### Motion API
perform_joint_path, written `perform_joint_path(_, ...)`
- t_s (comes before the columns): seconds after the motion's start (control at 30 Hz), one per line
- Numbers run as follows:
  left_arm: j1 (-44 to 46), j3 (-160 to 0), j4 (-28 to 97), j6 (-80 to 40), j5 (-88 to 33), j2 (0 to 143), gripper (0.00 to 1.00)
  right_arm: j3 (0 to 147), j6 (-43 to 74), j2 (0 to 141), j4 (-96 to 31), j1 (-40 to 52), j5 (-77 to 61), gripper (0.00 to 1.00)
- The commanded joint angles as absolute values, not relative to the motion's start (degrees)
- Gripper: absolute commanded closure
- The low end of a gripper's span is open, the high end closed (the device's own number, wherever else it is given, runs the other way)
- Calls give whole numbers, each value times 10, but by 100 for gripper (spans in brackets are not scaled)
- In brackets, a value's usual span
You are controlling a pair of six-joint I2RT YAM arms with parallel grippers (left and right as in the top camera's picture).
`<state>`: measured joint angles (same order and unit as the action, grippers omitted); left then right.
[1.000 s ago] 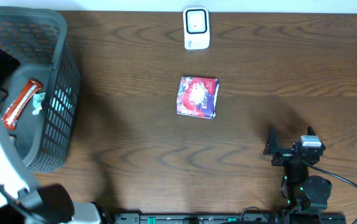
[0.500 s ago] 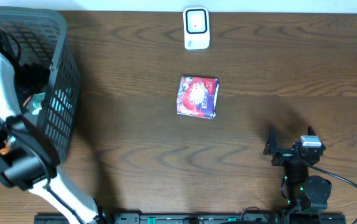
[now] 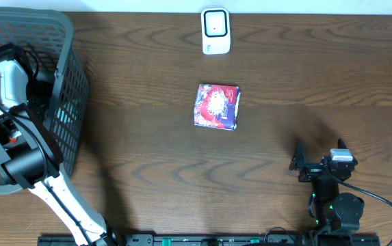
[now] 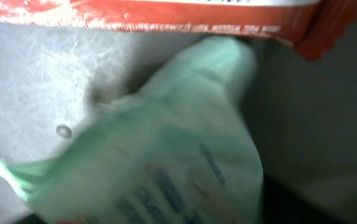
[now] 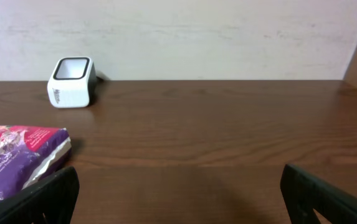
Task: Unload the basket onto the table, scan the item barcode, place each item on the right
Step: 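Reach the left gripper into the basket and grasp the mint-green packet, then place the mint-green packet beside the purple-red pack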
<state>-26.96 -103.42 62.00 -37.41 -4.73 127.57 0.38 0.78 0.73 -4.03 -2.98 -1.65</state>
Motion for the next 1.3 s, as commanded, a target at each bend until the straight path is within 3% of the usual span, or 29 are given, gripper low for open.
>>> perform_joint_path(0.0,-268,-1027,621,-369,-50,1292,66,3,3,5,-43,-26,-16,1)
perform_joint_path(0.07,-268,-1028,625,-356,-50,1291,92,3,3,5,-43,-26,-16,1)
perform_joint_path(0.33,-287,-1045,653,-352,-54,1211,93,3,4,5,-43,-26,-16,1)
perform_joint_path(0.73,-260,-1059,606,-348,-98,856,93,3,4,5,-43,-26,-16,1)
perform_joint_path(0.9,-139,-1059,568,-276,-159,793,93,3,4,6,-43,-26,-16,1)
perform_joint_path(1.07,62,-1050,543,-220,-156,834,93,3,3,5,-43,-26,-16,1)
perform_joint_path(1.27,183,-1048,539,-197,-33,967,92,3,3,5,-43,-26,-16,1)
